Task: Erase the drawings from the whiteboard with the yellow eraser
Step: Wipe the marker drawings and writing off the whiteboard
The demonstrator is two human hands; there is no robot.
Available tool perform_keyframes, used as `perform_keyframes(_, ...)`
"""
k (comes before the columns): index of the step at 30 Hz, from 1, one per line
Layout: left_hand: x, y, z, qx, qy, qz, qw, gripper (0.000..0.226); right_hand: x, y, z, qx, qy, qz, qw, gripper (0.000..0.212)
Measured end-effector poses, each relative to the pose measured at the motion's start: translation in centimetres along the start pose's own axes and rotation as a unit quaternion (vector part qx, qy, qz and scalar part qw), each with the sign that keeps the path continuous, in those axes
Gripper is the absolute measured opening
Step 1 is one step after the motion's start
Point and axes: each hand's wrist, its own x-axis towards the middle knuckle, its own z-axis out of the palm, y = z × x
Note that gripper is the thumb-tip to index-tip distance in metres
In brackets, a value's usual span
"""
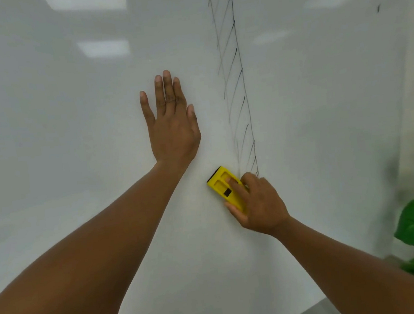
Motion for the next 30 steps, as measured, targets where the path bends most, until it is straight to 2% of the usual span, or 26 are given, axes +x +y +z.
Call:
perform_keyframes(3,0.0,-0.1,0.1,0.002,0.000,0.001,1.000,0.059,-0.4,1.7,-0.4,-0.018,0.010,0.137,0.990,0.056)
perform_keyframes(6,0.0,-0.1,0.2,0.004,0.001,0.002,1.000,0.059,-0.3,3.5,-0.8,-0.011,0.025,0.270,0.962,0.055)
perform_keyframes(10,0.0,0.0,0.4,0.008,0.008,-0.007,1.000,0.059,0.1,4.3,-0.7,0.036,0.035,0.348,0.936,0.054)
perform_keyframes(12,-0.1,0.3,0.6,0.008,0.015,-0.016,1.000,0.058,0.2,4.1,-0.7,0.041,0.042,0.314,0.947,0.054)
perform_keyframes(13,-0.2,0.5,0.7,0.009,0.020,-0.022,1.000,0.058,0.3,3.7,-0.6,0.040,0.045,0.267,0.962,0.055)
perform_keyframes(15,-0.2,0.8,1.0,0.013,0.027,-0.033,0.999,0.058,0.6,2.6,-0.4,0.043,0.045,0.129,0.990,0.055)
perform_keyframes(18,-0.3,1.0,1.1,0.019,0.029,-0.041,0.999,0.058,1.5,0.7,0.4,0.049,0.030,-0.047,0.997,0.054)
perform_keyframes(20,-0.3,0.9,1.1,0.020,0.031,-0.039,0.999,0.058,2.0,0.5,0.7,0.050,0.028,-0.082,0.995,0.054)
perform_keyframes(22,-0.3,0.8,1.1,0.019,0.033,-0.035,0.999,0.057,2.0,1.4,0.7,0.044,0.039,-0.080,0.995,0.054)
perform_keyframes(24,-0.3,0.9,1.1,0.023,0.034,-0.032,0.999,0.057,2.1,2.9,0.6,0.036,0.057,-0.033,0.997,0.054)
perform_keyframes(26,-0.3,0.9,1.0,0.028,0.037,-0.032,0.998,0.057,2.4,4.5,0.2,0.032,0.076,0.066,0.994,0.054)
perform_keyframes(30,-0.3,1.1,1.0,0.028,0.039,-0.042,0.998,0.057,3.3,6.0,-0.8,0.069,0.091,0.277,0.954,0.056)
